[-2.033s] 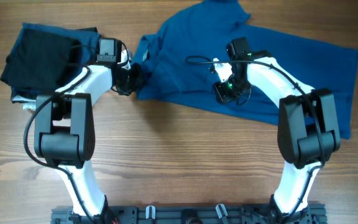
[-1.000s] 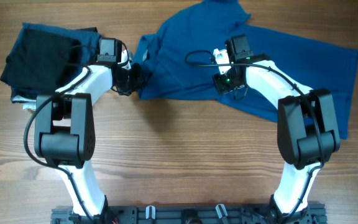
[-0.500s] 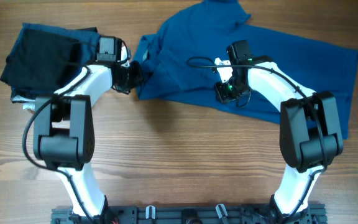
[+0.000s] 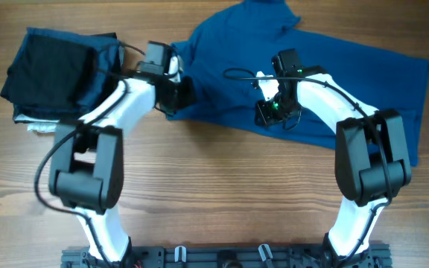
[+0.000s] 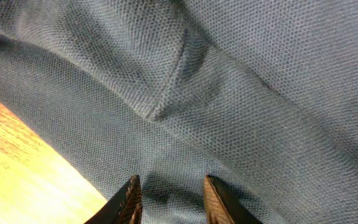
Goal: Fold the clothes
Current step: 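Hold the shirt with both grippers near the collar and center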
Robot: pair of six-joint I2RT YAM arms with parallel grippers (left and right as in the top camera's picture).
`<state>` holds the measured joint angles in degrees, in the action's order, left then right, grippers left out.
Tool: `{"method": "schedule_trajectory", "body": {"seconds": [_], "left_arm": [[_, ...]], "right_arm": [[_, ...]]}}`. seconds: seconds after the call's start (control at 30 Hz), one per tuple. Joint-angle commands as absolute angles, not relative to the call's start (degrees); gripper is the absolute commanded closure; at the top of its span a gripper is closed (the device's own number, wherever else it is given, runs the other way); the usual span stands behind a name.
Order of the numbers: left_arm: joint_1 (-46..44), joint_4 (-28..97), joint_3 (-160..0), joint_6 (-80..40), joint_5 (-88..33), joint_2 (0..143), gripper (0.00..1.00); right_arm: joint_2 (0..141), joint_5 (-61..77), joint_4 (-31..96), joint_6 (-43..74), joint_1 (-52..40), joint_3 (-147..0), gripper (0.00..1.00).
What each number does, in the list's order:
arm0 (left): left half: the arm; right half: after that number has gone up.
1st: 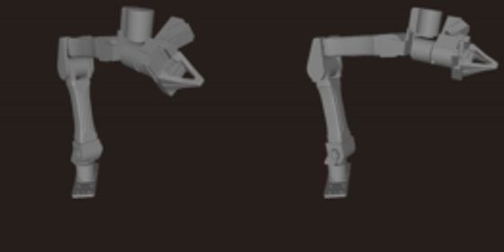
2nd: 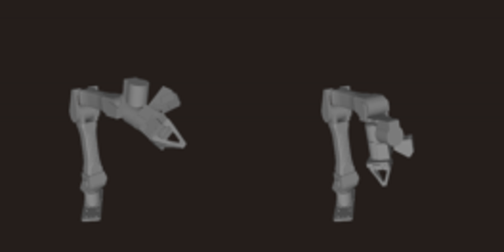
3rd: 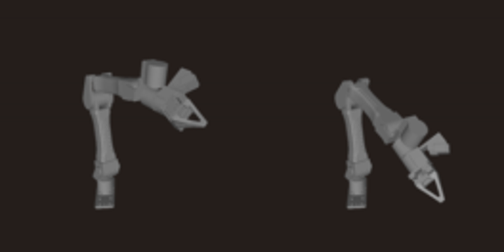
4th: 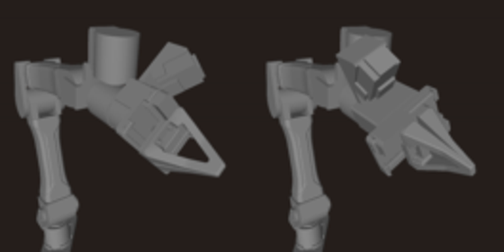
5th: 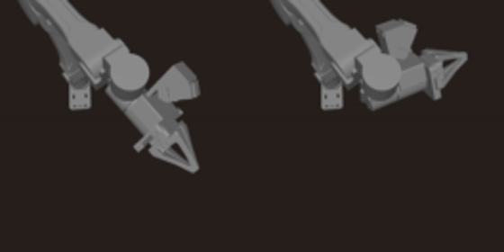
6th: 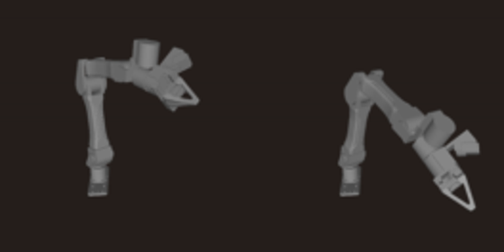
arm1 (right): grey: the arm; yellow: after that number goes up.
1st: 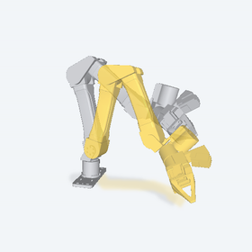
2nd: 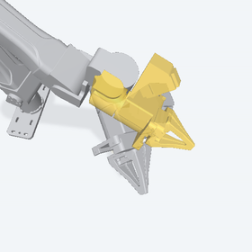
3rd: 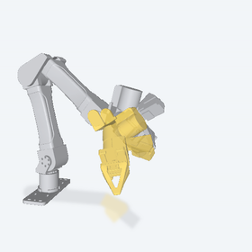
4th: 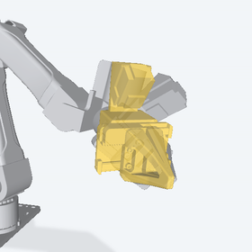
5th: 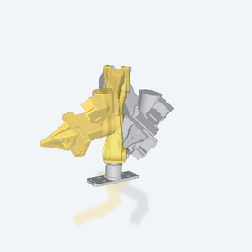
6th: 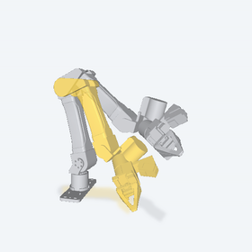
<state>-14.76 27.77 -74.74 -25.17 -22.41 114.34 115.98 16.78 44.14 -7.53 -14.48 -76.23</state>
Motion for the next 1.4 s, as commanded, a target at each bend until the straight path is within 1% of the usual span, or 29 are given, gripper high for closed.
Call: {"method": "schedule_trajectory", "body": {"seconds": [0.0,0.1,0.33,0.37,0.43,0.47,0.53,0.8,0.87,0.93,1.37], "left_arm": [[-15.6,26.6,-74.3,-24.4,-16.4,118.4,0.96],[-15.1,26.3,-74.2,-24.5,-13.8,119.7,0.96],[-14.7,26.4,-74.2,-24.4,-13.4,120.9,0.96],[-14.7,26.3,-74.2,-24.4,-13.4,120.9,0.96],[-14.7,26.4,-74.2,-24.4,-13.4,120.9,0.96],[-14.7,26.4,-74.2,-24.4,-13.4,120.9,0.96],[-14.7,26.3,-74.2,-24.5,-13.4,120.9,0.96],[-14.7,26.4,-74.2,-24.5,-13.4,120.9,0.96],[-14.7,26.4,-74.2,-24.5,-13.4,120.9,0.96],[-14.7,26.4,-74.2,-24.5,-13.4,120.9,0.96],[-14.7,26.5,-74.2,-24.5,-13.4,120.9,0.96]], "right_arm": [[116.3,19.6,44.5,-7.4,-14.5,-77.8,0.7],[116.0,19.6,44.8,-7.4,-14.5,-78.8,0.7],[115.7,19.6,44.5,-7.4,-14.7,-79.4,0.69],[115.7,19.6,44.6,-7.4,-14.8,-79.4,0.72],[115.7,19.6,44.6,-7.3,-15.0,-79.4,0.83],[115.7,19.6,44.4,-7.4,-15.2,-79.4,0.86],[115.7,19.6,43.5,-7.3,-15.3,-79.1,0.89],[115.9,19.6,41.3,-7.3,-15.3,-77.8,0.91],[115.9,19.6,39.2,-5.6,-15.3,-76.4,0.91],[115.9,19.6,38.4,-5.5,-15.3,-76.0,0.93],[115.9,19.1,34.6,-4.3,-15.3,-76.0,0.96]]}}
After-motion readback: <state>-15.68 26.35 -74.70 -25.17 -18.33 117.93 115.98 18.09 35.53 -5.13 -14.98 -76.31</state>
